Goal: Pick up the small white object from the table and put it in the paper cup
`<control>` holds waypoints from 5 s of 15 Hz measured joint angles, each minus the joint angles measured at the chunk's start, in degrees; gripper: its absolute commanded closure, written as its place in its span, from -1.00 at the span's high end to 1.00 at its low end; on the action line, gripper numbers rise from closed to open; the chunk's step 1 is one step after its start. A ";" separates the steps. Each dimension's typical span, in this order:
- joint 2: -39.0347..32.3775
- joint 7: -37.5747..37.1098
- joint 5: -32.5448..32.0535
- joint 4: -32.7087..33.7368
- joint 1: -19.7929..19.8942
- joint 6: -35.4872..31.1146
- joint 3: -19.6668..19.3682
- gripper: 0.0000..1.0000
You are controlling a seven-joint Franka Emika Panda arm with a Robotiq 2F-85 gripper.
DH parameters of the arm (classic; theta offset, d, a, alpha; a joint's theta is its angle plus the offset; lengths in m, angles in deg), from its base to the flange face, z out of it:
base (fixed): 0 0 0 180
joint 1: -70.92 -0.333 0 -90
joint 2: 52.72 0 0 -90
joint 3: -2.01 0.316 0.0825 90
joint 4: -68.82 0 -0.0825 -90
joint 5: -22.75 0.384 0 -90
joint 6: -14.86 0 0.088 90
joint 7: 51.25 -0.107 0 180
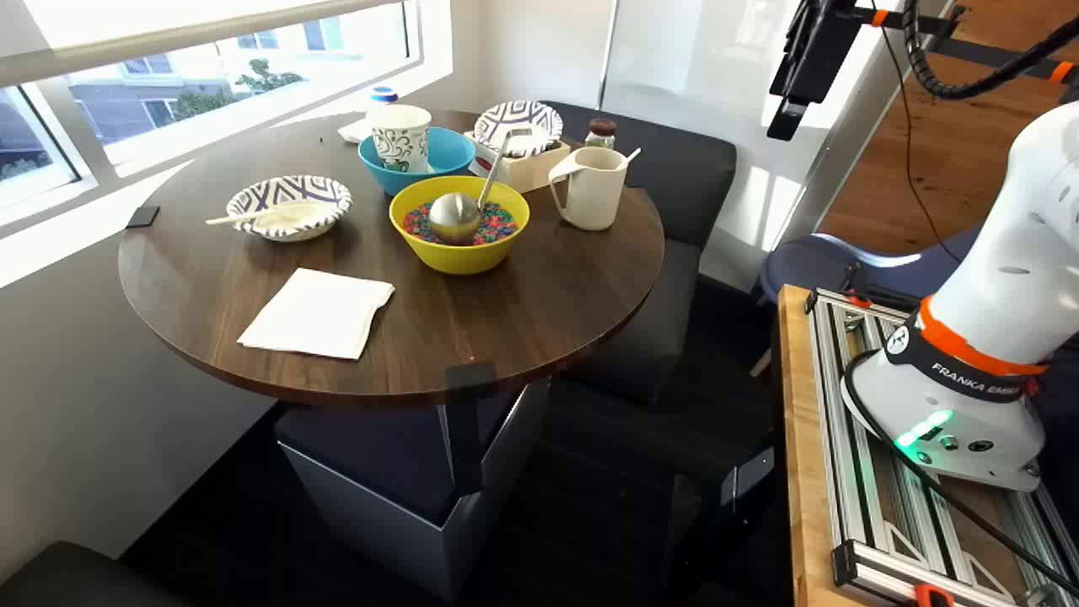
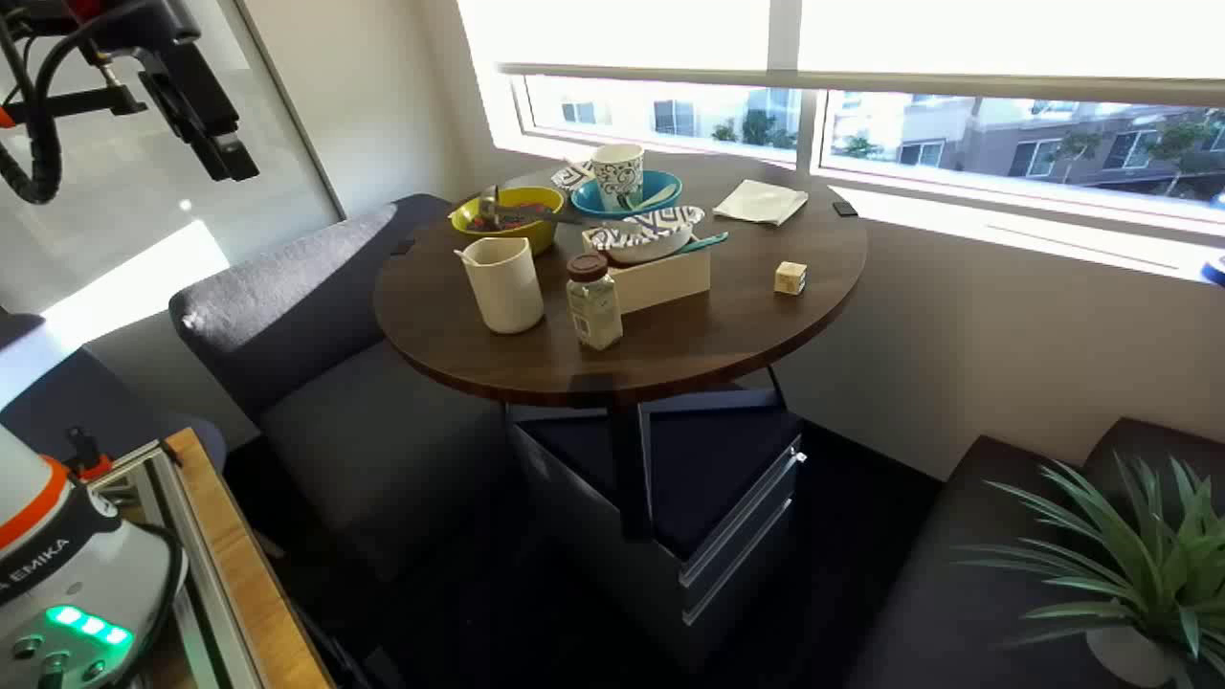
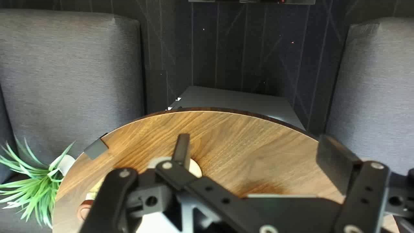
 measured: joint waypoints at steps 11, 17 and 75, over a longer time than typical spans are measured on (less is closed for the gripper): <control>-0.16 0.00 -0.23 0.25 -0.08 -0.53 0.19 1.00; -7.56 -0.18 0.71 8.20 -3.41 -9.58 2.44 1.00; -65.14 -79.96 -6.86 31.81 -15.19 -33.21 2.63 0.24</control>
